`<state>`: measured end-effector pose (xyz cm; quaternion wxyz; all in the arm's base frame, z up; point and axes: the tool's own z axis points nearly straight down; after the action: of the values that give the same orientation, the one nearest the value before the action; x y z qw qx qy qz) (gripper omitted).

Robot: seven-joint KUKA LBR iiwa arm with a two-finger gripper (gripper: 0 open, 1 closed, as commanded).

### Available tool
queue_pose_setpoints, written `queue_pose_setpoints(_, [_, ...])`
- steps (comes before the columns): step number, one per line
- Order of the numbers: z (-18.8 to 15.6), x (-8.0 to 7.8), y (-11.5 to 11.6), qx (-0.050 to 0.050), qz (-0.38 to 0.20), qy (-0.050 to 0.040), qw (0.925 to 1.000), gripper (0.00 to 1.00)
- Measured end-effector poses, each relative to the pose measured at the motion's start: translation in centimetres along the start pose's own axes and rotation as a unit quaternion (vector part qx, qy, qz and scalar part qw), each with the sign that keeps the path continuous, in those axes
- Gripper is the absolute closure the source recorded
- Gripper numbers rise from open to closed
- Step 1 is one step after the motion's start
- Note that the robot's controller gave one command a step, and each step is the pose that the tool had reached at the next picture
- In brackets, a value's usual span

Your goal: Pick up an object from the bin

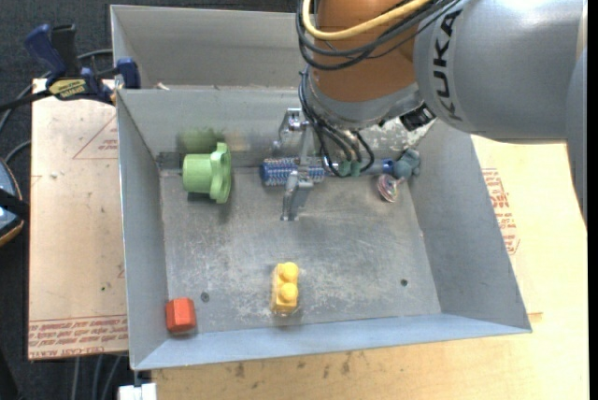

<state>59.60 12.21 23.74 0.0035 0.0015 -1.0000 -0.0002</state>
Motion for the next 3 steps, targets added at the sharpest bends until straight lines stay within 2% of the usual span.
queue_pose_setpoints(1, [9.7, -4.3, -0.6, 0.000, -0.064, -0.0012, 0.9979, 0.00])
queue_pose_setpoints(2, [16.4, -6.4, -8.1, -0.003, -0.096, -0.0059, 0.9954, 0.00])
queue_pose_setpoints(3, [15.9, -6.7, -7.9, -0.001, -0.099, -0.0101, 0.9950, 1.00])
